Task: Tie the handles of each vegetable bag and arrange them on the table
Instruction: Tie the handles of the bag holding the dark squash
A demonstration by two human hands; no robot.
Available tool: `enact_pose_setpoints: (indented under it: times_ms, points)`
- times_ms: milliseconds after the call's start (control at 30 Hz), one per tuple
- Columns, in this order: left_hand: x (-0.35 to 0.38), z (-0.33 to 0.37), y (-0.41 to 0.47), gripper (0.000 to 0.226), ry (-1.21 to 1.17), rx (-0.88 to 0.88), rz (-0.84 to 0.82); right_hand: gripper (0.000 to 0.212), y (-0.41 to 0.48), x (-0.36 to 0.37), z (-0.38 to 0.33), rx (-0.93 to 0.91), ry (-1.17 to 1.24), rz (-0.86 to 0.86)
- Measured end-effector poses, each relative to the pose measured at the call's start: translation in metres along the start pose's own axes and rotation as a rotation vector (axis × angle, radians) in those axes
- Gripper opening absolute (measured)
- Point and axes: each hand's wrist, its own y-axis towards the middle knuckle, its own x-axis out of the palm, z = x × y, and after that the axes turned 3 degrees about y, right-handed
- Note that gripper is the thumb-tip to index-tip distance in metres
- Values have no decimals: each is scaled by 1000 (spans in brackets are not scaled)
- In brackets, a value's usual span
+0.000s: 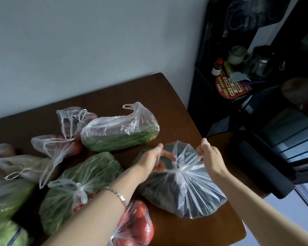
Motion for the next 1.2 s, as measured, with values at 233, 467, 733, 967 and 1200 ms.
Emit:
enact_pose_setpoints:
  times_ms: [233, 467, 733, 967, 1200]
  points:
    - [21, 2, -13, 43, 72, 77, -112, 26, 5, 19, -35, 167, 268, -250]
    - [16, -3, -9, 73, -208, 57, -17, 19, -20, 15, 29, -220, -445, -306]
    - [37, 17, -30, 44, 293, 270, 336, 25, -15, 41, 39, 69, -31, -53]
    - [35, 34, -35, 39, 555, 313, 184, 31, -21, 49, 44, -153, -265, -196]
    - [33, 26, -6, 12, 372, 251, 121, 34, -17, 42, 39, 41, -113, -269]
